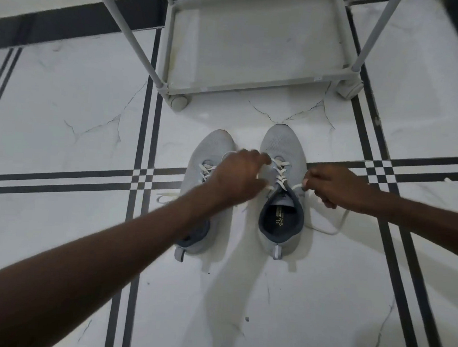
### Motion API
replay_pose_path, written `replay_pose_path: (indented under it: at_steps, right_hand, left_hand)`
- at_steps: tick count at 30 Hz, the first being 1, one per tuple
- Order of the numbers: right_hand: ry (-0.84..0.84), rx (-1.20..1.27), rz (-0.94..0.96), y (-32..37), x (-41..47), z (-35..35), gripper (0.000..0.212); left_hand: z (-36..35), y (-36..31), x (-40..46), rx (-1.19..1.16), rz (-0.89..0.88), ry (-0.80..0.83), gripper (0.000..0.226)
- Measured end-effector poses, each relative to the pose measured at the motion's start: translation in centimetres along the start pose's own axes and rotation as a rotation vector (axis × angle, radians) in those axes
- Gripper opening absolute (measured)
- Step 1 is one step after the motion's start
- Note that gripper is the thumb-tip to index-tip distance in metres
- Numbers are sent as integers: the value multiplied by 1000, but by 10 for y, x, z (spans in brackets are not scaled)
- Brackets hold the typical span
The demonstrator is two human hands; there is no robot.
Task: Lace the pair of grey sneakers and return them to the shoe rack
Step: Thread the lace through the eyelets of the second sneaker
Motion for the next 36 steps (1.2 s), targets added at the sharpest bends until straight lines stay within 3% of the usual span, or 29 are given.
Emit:
replay_pose_path:
  at_steps: [2,4,7,11,19,21,24,26,27,29,30,32,36]
  right_hand:
    - [-23,-268,142,12,-3,-3,26]
    - [-30,-409,235,18,-5,-7,30]
    - [-37,-479,247,9,-2,-9,35]
    - [-52,-498,216,-4,5,-7,38]
    - [-76,-586,206,-5,10,-5,48]
    - [-102,-604,215,-6,8,-5,43]
    - [-267,-542,282,0,-1,9,16]
    - [-436,-577,337,10,-10,19,28]
    - [-492,-589,352,16,-15,21,30]
    - [-526,-653,321,24,-21,17,23]
    - [-492,-686,263,23,-20,13,21]
    - [-317,-575,71,7,-11,2,24]
    - [11,362,-286,-14,4,-7,23]
  left_hand:
    - [-31,-15,2,147,-83,118,45]
    - [-35,-14,4,260,-111,113,34]
    - [-22,-11,6,231,-140,94,22]
    - [-23,3,-8,218,-83,211,16]
    - [-25,11,-17,236,-29,220,17]
    - [-18,13,-19,234,-30,145,17]
    - [10,6,-23,432,-30,-141,25]
    - [17,-8,-29,461,10,-252,19]
    - [12,-12,-30,420,70,-212,12]
    - [-12,1,-34,197,335,-34,30]
    - [-27,10,-38,7,463,34,42]
    - [-43,19,-38,-386,627,10,46]
    - [-19,33,-20,-780,749,-302,26]
Point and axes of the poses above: each hand's wrist, its own x-axis towards the middle knuckle, its own z-axis out of the back of the hand, y = z × x, the point moved 9 cm from there along x, towards the middle knuckle, and after that the axes turned 12 degrees about -z, right-handed, at the moved point
